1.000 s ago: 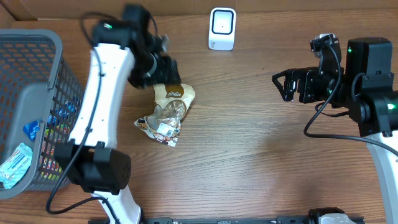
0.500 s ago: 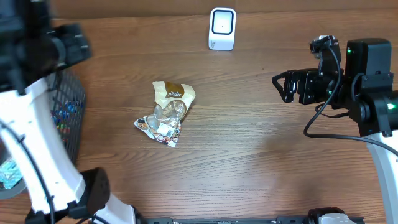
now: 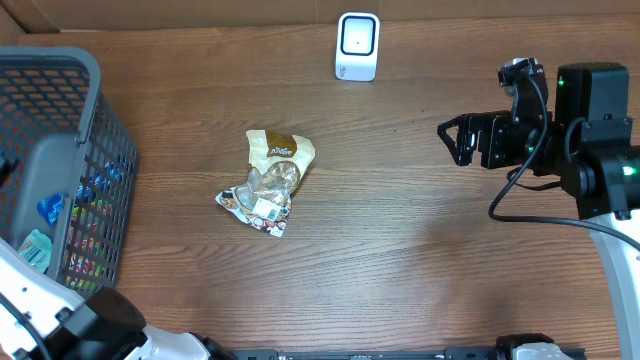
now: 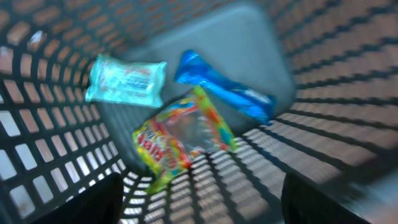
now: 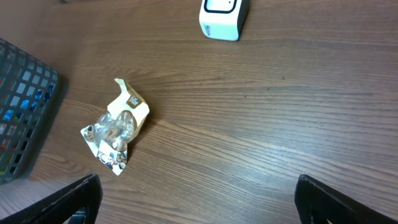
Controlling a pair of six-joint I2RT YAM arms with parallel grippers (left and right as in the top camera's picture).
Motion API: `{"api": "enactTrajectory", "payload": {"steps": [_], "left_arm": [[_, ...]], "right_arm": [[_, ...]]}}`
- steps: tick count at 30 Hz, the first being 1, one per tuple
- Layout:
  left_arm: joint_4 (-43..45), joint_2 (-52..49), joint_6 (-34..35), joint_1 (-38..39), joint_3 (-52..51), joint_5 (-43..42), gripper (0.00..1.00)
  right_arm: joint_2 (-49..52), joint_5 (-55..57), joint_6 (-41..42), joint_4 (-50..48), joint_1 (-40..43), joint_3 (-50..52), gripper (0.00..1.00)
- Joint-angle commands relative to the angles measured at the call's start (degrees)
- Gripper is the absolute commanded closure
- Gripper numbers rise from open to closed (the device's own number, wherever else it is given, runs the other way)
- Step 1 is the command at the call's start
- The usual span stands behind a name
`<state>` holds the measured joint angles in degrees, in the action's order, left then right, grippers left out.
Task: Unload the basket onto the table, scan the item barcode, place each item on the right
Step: 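Reach the left gripper into the basket and grasp the green gummy candy pack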
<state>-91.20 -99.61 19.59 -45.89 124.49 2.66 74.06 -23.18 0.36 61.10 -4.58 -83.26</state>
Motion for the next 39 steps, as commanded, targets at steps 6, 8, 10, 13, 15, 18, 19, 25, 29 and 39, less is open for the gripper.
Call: {"api": "enactTrajectory", "payload": {"steps": [6,8,10,13,15,18,19,25,29,39], "left_arm": [[13.3,0.0,1.2,-1.7,-24.3,0.1,0.30],[16.7,0.0,1.2,-1.7,-29.7,0.1,0.30],[20.0,0.0,1.5,-1.7,-34.7,0.4,0.30],[26.0,0.0,1.4,-1.7,-41.9,0.5,0.28],[30.6,0.0,1.4,-1.7,-46.3,0.3,0.25],[37.0,0.0,1.5,-1.7,-52.3,-0.1,0.08],[39.1,0.0,1.4,-1.7,-54.3,-0.7,0.03],[45.3,0.0,1.5,-1.7,-61.3,-1.7,0.16],[45.4,0.0,1.5,-1.7,-61.7,-2.3,0.85],[35.9,0.0,1.4,-1.7,-46.9,-11.3,0.96]], "right_arm": [[0.1,-0.5,-0.2,-0.7,0.2,-1.4,0.00],[0.1,-0.5,-0.2,-0.7,0.2,-1.4,0.00],[0.1,-0.5,-0.2,-0.7,0.2,-1.4,0.00],[0.1,-0.5,-0.2,-0.7,0.2,-1.4,0.00],[0.1,-0.5,-0.2,-0.8,0.2,-1.4,0.00],[0.1,-0.5,-0.2,-0.7,0.2,-1.4,0.00],[0.1,-0.5,-0.2,-0.7,0.2,-1.4,0.00],[0.1,-0.5,-0.2,-0.7,0.2,-1.4,0.00],[0.1,-0.5,-0.2,-0.7,0.2,-1.4,0.00],[0.1,-0.5,-0.2,-0.5,0.2,-1.4,0.00]]}}
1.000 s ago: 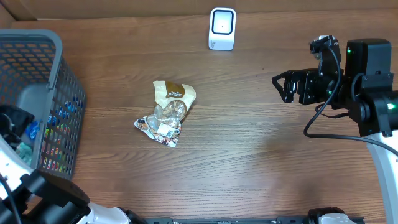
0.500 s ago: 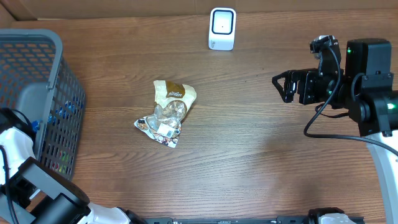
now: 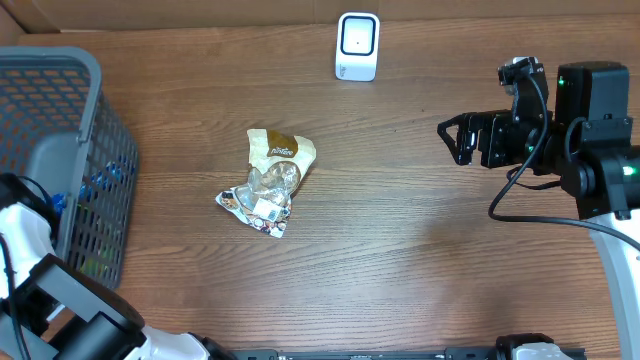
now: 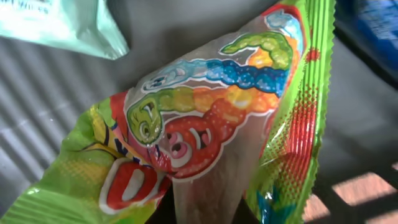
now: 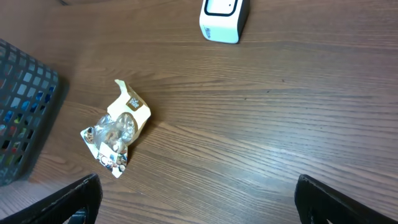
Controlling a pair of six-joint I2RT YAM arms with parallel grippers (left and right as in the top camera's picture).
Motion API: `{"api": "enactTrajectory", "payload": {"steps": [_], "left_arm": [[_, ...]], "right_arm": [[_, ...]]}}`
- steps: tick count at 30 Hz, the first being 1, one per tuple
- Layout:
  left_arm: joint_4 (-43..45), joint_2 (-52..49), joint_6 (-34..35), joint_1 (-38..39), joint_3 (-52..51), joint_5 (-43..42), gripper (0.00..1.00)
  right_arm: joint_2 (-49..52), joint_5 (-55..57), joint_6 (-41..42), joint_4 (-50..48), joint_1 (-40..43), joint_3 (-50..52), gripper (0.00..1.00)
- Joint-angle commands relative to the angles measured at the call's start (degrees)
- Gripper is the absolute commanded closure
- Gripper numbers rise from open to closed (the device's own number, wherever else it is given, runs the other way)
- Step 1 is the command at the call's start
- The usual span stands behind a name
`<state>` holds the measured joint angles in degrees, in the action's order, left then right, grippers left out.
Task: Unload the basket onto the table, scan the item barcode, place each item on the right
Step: 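Reach the left gripper into the basket and grasp the green gummy candy pack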
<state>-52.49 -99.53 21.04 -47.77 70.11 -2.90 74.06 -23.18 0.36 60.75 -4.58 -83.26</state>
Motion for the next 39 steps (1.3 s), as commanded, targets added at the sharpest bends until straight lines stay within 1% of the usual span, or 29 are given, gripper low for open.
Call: {"api": "enactTrajectory", "payload": {"steps": [1,5,10,13,15,17,18,19,20,21,22,24,27,29,37,39], "left_arm": [[-5.2,-0.1,-0.5,0.2,11.1,-6.7,0.96],[-14.1,-0.1,-3.8,0.3,26.0,-11.3,0.96],[-24.2,-0.1,-7.2,1.1,44.5,-14.9,0.96],[-28.5,-0.1,-9.8,2.4,52.4,-18.2,0.96],[-30.8,-0.1,-10.7,3.9,56.2,-17.6,0.96],[-31.7,-0.1,-10.8,5.2,57.4,-14.8,0.96],[-31.9,-0.1,-10.7,5.8,57.4,-12.5,0.96],[-32.2,-0.1,-10.1,6.3,57.0,-10.0,0.92],[-32.2,-0.2,-8.6,6.8,56.1,-6.4,0.82],[-32.1,-0.2,-6.7,7.0,54.8,-2.9,0.63],[-32.1,-0.4,-4.8,7.0,53.3,0.3,0.49],[-31.7,-0.6,-1.4,6.7,49.9,4.5,0.35],[-29.3,-0.7,1.6,5.5,42.9,5.9,0.25],[-26.6,-1.0,2.9,4.5,38.0,5.8,0.22],[-13.0,-3.1,3.7,3.8,17.7,5.1,0.17],[-9.8,-4.1,3.7,3.8,14.2,4.8,0.17]], "right_arm": [[0.1,-0.5,-0.2,-0.2,0.2,-1.4,0.00],[0.1,-0.5,-0.2,-0.2,0.2,-1.4,0.00],[0.1,-0.5,-0.2,-0.2,0.2,-1.4,0.00],[0.1,-0.5,-0.2,-0.2,0.2,-1.4,0.00],[0.1,-0.5,-0.2,-0.2,0.2,-1.4,0.00],[0.1,-0.5,-0.2,-0.3,0.2,-1.4,0.00],[0.1,-0.5,-0.2,-0.3,0.2,-1.4,0.00],[0.1,-0.5,-0.2,-0.4,0.2,-1.4,0.00],[0.1,-0.5,-0.2,-0.4,0.2,-1.4,0.00],[0.1,-0.5,-0.2,-0.4,0.2,-1.4,0.00],[0.1,-0.5,-0.2,-0.4,0.2,-1.4,0.00],[0.1,-0.5,-0.2,-0.4,0.2,-1.4,0.00],[0.1,-0.5,-0.2,-0.4,0.2,-1.4,0.00],[0.1,-0.5,-0.2,-0.4,0.2,-1.4,0.00],[0.1,-0.5,-0.2,-0.4,0.2,-1.4,0.00],[0.1,-0.5,-0.2,-0.3,0.2,-1.4,0.00]]}}
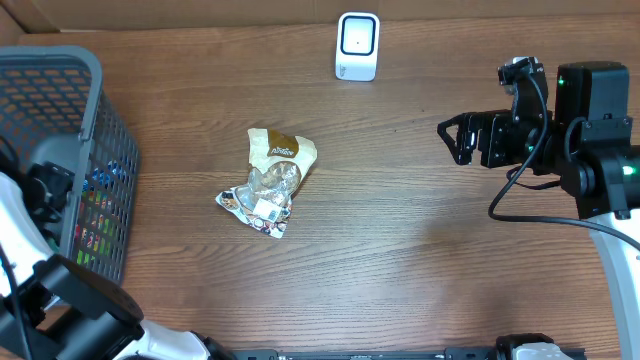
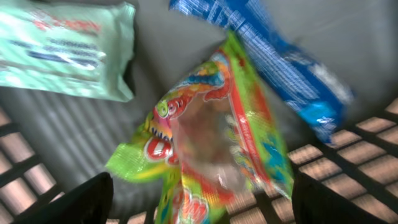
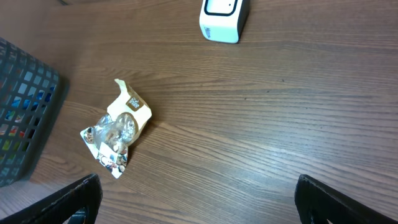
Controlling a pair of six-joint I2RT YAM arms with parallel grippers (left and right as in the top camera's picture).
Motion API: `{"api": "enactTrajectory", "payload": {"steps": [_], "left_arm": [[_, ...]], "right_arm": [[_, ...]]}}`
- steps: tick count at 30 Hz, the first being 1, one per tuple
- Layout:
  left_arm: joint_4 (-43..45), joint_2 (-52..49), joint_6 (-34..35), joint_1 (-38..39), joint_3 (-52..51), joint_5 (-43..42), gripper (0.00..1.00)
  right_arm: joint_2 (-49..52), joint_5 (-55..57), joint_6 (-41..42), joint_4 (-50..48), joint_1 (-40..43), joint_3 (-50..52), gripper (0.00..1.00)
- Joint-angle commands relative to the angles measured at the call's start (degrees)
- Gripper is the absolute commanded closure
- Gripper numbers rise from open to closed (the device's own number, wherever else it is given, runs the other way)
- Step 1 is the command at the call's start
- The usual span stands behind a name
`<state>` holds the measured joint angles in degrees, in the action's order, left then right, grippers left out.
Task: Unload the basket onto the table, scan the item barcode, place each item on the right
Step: 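Reach the left gripper into the basket and grasp the green gummy candy pack, then carry the green candy pack out and drop it beside the brown bag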
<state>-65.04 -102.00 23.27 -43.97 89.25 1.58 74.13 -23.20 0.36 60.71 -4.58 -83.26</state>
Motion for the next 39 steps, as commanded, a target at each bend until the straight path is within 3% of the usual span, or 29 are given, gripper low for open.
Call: {"api": "enactTrajectory", "payload": {"steps": [1,7,11,14,16,17,18,25,39], "left_arm": [[4.8,-2.4,1.4,0.0,-6.9,0.3,0.16],[13.4,-6.9,1.4,0.0,-14.6,0.3,0.16],[15.0,-9.8,1.4,0.0,-15.8,0.3,0.27],[14.9,-10.5,1.4,0.0,-15.8,0.3,0.50],[14.8,-10.4,1.4,0.0,-15.5,0.3,0.73],[14.5,-10.4,1.4,0.0,-15.1,0.2,0.92],[14.0,-10.4,1.4,0.1,-14.6,-0.2,0.96],[6.3,-10.4,-0.8,0.1,-5.4,-3.1,0.96],[-18.4,-6.3,-4.1,0.2,37.3,-6.5,0.96]], "right_arm": [[0.2,-0.5,-0.2,-0.3,0.2,-1.4,0.00],[0.9,-0.5,-0.2,0.1,0.2,-1.4,0.00],[1.5,-1.2,-0.2,0.3,0.2,-1.4,0.00],[1.9,-2.2,-0.2,0.3,0.2,-1.4,0.00],[2.1,-2.4,-0.2,0.3,0.2,-1.4,0.00],[2.1,-2.4,-0.2,0.3,0.2,-1.4,0.00],[2.2,-2.4,-0.2,0.3,0.2,-1.4,0.00],[2.2,-2.4,-0.2,0.0,0.2,-1.4,0.00],[2.2,-2.4,-0.2,-0.1,0.2,-1.4,0.00]]}}
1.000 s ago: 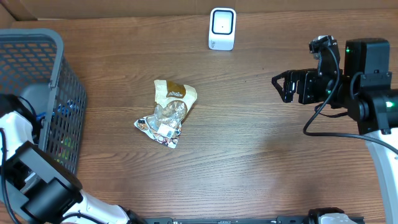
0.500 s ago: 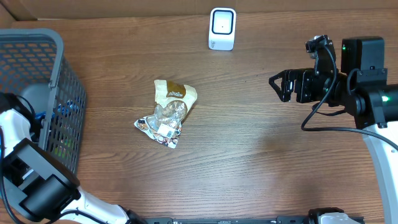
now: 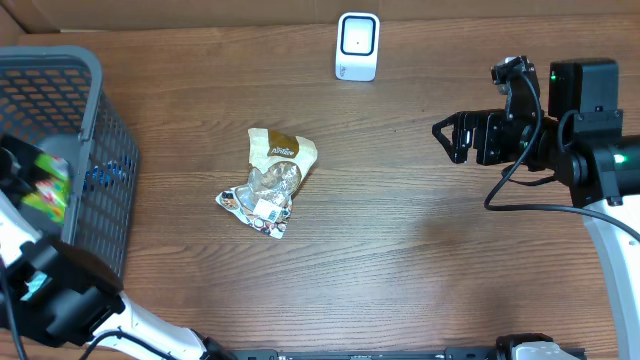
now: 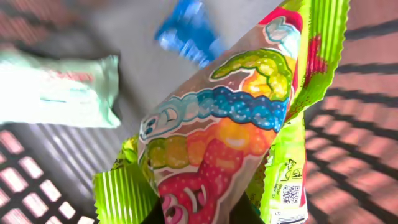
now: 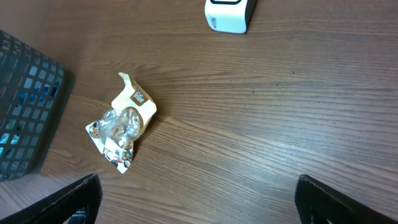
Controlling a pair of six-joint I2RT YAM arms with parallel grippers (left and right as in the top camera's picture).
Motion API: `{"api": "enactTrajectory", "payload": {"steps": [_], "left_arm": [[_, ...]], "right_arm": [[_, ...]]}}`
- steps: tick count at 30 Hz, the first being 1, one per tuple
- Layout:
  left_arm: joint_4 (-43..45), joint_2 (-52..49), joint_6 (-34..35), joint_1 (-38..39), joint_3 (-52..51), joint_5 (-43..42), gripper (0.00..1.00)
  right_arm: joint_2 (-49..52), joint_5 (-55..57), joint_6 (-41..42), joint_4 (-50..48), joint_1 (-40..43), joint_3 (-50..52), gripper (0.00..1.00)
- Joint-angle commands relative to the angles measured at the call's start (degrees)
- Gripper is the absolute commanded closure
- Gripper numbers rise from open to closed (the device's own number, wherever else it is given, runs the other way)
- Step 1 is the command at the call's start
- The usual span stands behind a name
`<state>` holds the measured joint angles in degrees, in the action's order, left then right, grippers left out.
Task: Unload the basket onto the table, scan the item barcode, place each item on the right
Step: 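Carry the green candy pack out and drop it beside the brown bag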
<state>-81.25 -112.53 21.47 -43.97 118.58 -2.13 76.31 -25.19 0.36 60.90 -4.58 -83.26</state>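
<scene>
A green gummy-worm candy bag (image 4: 249,124) fills the left wrist view, and my left gripper (image 4: 199,214) is shut on its lower end. A small code patch (image 4: 287,194) shows on the bag's right edge. From overhead the bag (image 3: 42,186) hangs raised inside the grey basket (image 3: 90,70) at the far left. The white scanner (image 3: 357,45) stands at the table's back middle. My right gripper (image 3: 452,138) hovers open over the right side of the table, holding nothing.
A mint-green packet (image 4: 56,90) and a blue packet (image 4: 189,28) lie on the basket floor below the held bag. A crumpled tan and clear snack bag (image 3: 270,182) lies on the wood left of centre, also seen at snack bag (image 5: 121,127). The scanner (image 5: 230,12) is at the top.
My left gripper was open above the gummy bag lying in the basket. Now it is shut on the bag, which hangs well above the other packets. The right arm has shifted slightly left.
My left gripper first stood open high over three packets in the basket. Then the gummy bag filled its view close up. After that it was open again above the bag as it lay there. Now it holds the bag raised. The right gripper stayed open throughout.
</scene>
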Motion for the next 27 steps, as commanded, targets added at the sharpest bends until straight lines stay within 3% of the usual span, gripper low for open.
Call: {"api": "enactTrajectory", "payload": {"steps": [1,6,13,20,27], "left_arm": [[-3.1,4.8,-2.3,0.2,10.0,-3.5,0.96],[-6.4,10.1,-7.0,2.2,19.8,-13.2,0.96],[-7.1,18.6,-21.0,12.6,21.5,-29.0,0.96],[-15.4,17.8,-24.9,30.9,19.7,-26.6,0.96],[-12.6,13.8,-23.8,47.1,4.3,-24.4,0.96]], "right_arm": [[0.0,-0.4,-0.2,-0.3,0.2,-1.4,0.00],[0.0,-0.4,-0.2,-0.3,0.2,-1.4,0.00],[0.0,-0.4,-0.2,-0.3,0.2,-1.4,0.00],[0.0,-0.4,-0.2,-1.2,0.2,-1.4,0.00],[0.0,-0.4,-0.2,-2.1,0.2,-1.4,0.00]]}}
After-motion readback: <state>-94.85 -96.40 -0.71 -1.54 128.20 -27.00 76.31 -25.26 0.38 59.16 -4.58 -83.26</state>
